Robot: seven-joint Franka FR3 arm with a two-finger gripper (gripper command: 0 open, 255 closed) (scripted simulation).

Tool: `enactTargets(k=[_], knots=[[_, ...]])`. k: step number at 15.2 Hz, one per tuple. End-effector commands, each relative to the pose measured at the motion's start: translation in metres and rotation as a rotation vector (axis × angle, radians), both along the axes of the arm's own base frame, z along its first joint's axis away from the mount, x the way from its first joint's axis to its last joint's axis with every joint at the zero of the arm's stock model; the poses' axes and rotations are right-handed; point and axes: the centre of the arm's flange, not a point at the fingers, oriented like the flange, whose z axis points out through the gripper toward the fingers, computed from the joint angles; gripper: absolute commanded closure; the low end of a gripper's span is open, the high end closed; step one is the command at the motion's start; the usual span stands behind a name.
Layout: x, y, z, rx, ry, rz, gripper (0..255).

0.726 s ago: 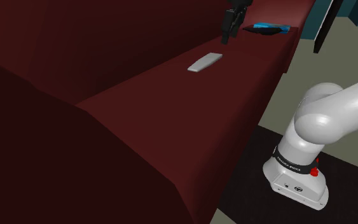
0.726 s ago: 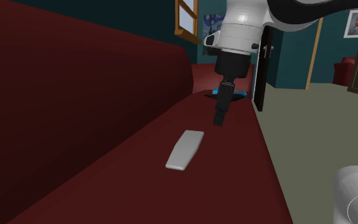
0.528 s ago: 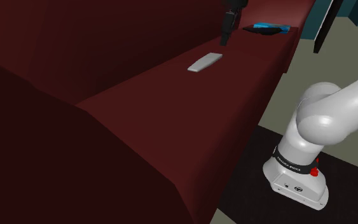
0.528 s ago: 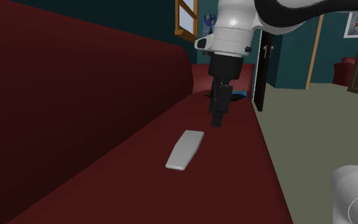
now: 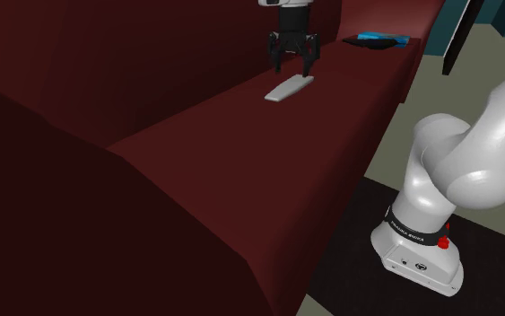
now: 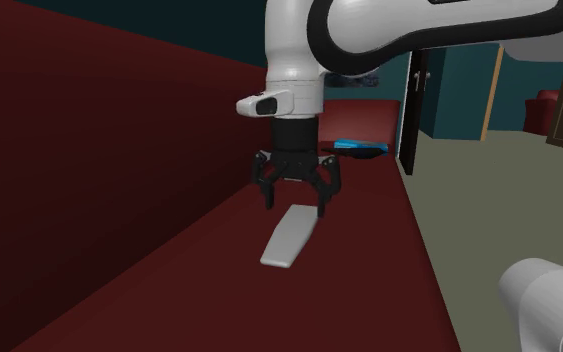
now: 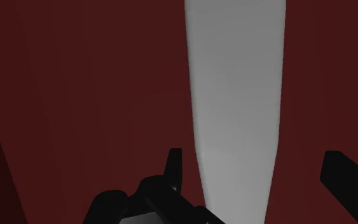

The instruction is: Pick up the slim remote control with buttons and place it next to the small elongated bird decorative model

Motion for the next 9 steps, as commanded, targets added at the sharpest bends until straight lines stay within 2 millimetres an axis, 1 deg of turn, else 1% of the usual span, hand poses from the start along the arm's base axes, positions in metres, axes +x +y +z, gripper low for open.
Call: enactTargets(k=[1, 5, 6, 9], knots=[[0.003, 0.004, -0.01, -0.004, 0.007, 0.067, 0], [0.003, 0.003, -0.031, -0.004, 0.007, 0.067, 0], [0.003, 0.003, -0.039, -0.004, 0.007, 0.067, 0], [0.003, 0.003, -0.039, -0.004, 0.007, 0.067, 0]])
